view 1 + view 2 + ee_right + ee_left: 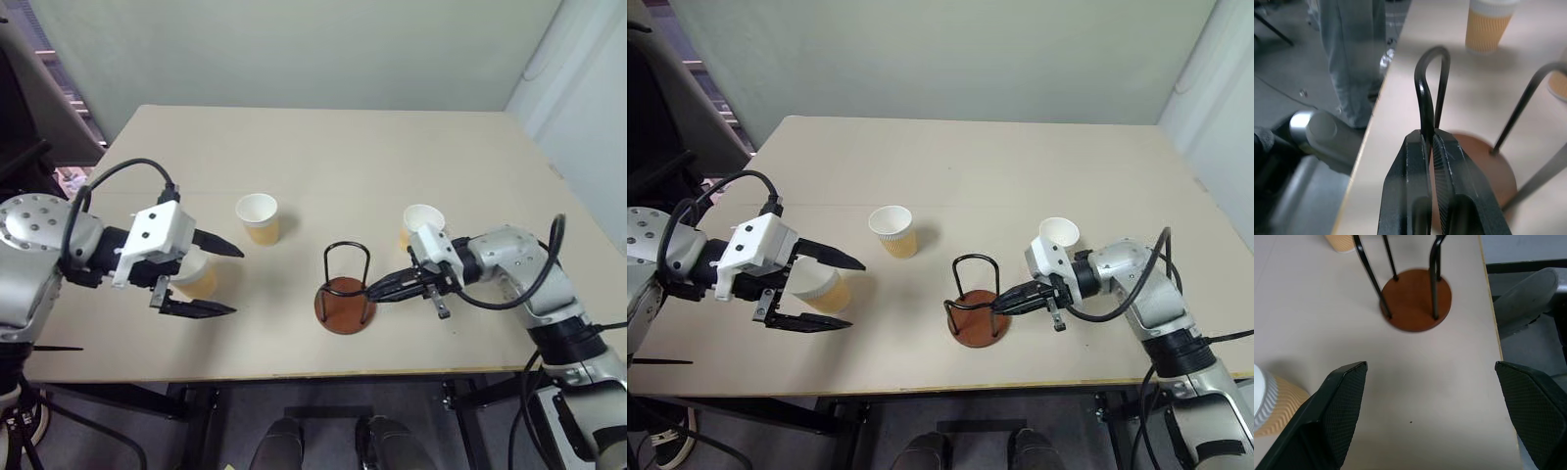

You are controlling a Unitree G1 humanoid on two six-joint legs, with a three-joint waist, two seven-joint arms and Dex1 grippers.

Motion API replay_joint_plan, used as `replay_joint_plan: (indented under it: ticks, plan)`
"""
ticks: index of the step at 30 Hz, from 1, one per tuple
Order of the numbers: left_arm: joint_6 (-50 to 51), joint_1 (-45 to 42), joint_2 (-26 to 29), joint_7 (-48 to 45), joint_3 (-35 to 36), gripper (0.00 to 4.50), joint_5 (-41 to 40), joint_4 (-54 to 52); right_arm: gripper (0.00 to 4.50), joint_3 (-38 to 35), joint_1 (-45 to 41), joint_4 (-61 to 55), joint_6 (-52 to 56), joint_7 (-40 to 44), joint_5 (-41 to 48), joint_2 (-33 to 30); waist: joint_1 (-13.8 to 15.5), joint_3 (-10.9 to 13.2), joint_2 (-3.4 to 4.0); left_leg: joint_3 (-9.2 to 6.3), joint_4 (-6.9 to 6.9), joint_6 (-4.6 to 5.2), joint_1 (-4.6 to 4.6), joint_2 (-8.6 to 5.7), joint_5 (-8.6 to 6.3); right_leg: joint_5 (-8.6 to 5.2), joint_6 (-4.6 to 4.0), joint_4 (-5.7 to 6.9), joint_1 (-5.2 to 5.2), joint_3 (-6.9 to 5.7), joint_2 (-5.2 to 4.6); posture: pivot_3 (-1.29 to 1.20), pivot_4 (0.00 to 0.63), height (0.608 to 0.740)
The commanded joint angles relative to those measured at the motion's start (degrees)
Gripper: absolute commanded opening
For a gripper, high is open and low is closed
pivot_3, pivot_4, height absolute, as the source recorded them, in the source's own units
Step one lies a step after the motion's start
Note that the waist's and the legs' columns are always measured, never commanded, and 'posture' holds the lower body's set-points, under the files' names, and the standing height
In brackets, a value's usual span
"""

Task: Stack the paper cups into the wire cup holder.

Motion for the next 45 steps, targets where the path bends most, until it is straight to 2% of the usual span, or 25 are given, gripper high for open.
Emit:
replay_joint_plan:
  ticks: [1,4,7,10,12,15,18,23,28,31,41,45]
  plan:
    - [0.7,-1.1,0.2,0.7,1.0,4.50,-0.8,-1.5,0.57,0.9,-1.8,0.6,-0.2,0.1,-1.8,-0.4,0.0,0.0,0.00,0.00,0.00,0.00,0.00,0.00,0.00,0.01,0.02,0.00,0.00,0.00,0.00,0.00,0.150,0.740]
    - [1.5,-1.5,-0.4,1.6,0.7,4.50,-0.7,-1.9,1.40,1.1,-2.1,1.8,-0.1,-0.3,-3.4,-1.0,0.0,0.0,0.00,0.00,-0.01,-0.01,-0.01,0.00,-0.01,0.03,0.05,-0.01,0.00,-0.01,0.00,0.00,0.150,0.740]
    - [2.0,-1.9,-1.0,2.0,0.2,4.50,-0.7,-2.3,2.56,0.5,-1.9,1.1,-0.4,0.2,-4.4,-3.2,0.2,0.0,0.02,0.00,-0.01,-0.01,-0.06,0.00,-0.02,0.08,0.14,-0.06,-0.01,-0.01,-0.02,0.00,0.150,0.740]
    - [1.5,-2.8,-1.7,2.5,0.3,4.50,-0.3,-1.7,3.57,-2.9,-1.0,-1.7,-2.0,-0.4,-6.0,-9.3,0.5,0.0,0.04,0.00,-0.01,-0.01,-0.13,-0.04,-0.02,0.08,0.14,-0.10,-0.02,-0.02,-0.07,0.00,0.150,0.740]
    - [0.9,-5.0,-3.8,5.3,1.2,4.50,-0.1,-0.1,4.24,-6.5,-2.7,-0.4,-4.2,-5.5,-8.9,-12.5,0.7,0.0,0.04,-0.01,0.00,-0.01,-0.16,-0.05,-0.03,0.08,0.15,-0.12,-0.02,-0.02,-0.09,0.00,0.150,0.740]
    - [0.0,-8.5,-8.3,10.5,2.1,4.50,-0.1,1.6,4.24,-9.0,-6.5,3.1,-4.7,-10.1,-11.0,-14.0,0.7,0.0,0.04,0.00,0.02,-0.01,-0.10,-0.05,-0.02,0.19,0.31,-0.08,0.00,0.00,-0.14,0.00,0.150,0.740]
    - [0.5,-10.5,-12.4,14.5,0.1,4.50,1.2,1.9,4.24,-6.6,-9.4,8.5,-6.9,-12.0,-14.5,-12.5,0.3,0.0,0.03,0.00,-0.02,0.05,0.09,-0.03,0.04,0.22,0.33,-0.05,0.15,0.01,-0.15,0.00,0.150,0.740]
    - [0.2,-10.7,-14.9,15.5,-3.6,4.50,3.6,1.5,4.24,-3.0,-12.6,18.2,-12.1,-13.6,-20.0,-9.1,0.2,0.0,0.08,-0.01,-0.05,0.06,0.20,0.00,0.02,0.27,0.43,-0.08,0.26,0.01,-0.11,0.00,0.150,0.740]
    - [1.1,-11.0,-16.2,17.3,-3.9,4.50,3.8,0.2,4.24,-0.5,-14.8,27.5,-17.1,-15.2,-23.9,-5.7,0.4,0.1,0.11,0.00,-0.04,0.07,0.06,0.00,0.01,0.29,0.46,-0.15,0.17,0.00,-0.12,0.00,0.150,0.740]
    - [1.7,-10.6,-16.2,17.9,-3.6,4.50,3.5,-0.7,3.65,0.3,-15.9,31.0,-19.4,-15.8,-25.5,-4.0,0.5,0.1,0.11,0.01,-0.04,0.08,0.06,0.00,0.00,0.29,0.46,-0.17,0.17,0.00,-0.13,0.00,0.150,0.740]
    - [0.7,-10.4,-15.3,17.6,-2.7,4.50,3.8,0.0,0.18,-1.7,-15.6,29.3,-19.8,-12.6,-23.5,-4.0,0.6,0.1,0.11,0.00,-0.04,0.07,0.05,-0.01,-0.01,0.29,0.45,-0.15,0.18,-0.01,-0.14,0.00,0.150,0.740]
    - [2.5,-11.0,-13.2,14.4,-2.1,4.50,1.9,1.0,0.09,-7.8,-13.9,12.5,-9.8,-4.5,-12.5,-9.5,0.8,0.1,0.17,0.02,-0.04,0.05,-0.04,-0.01,-0.01,0.28,0.45,-0.17,0.13,-0.03,-0.13,0.00,0.150,0.740]
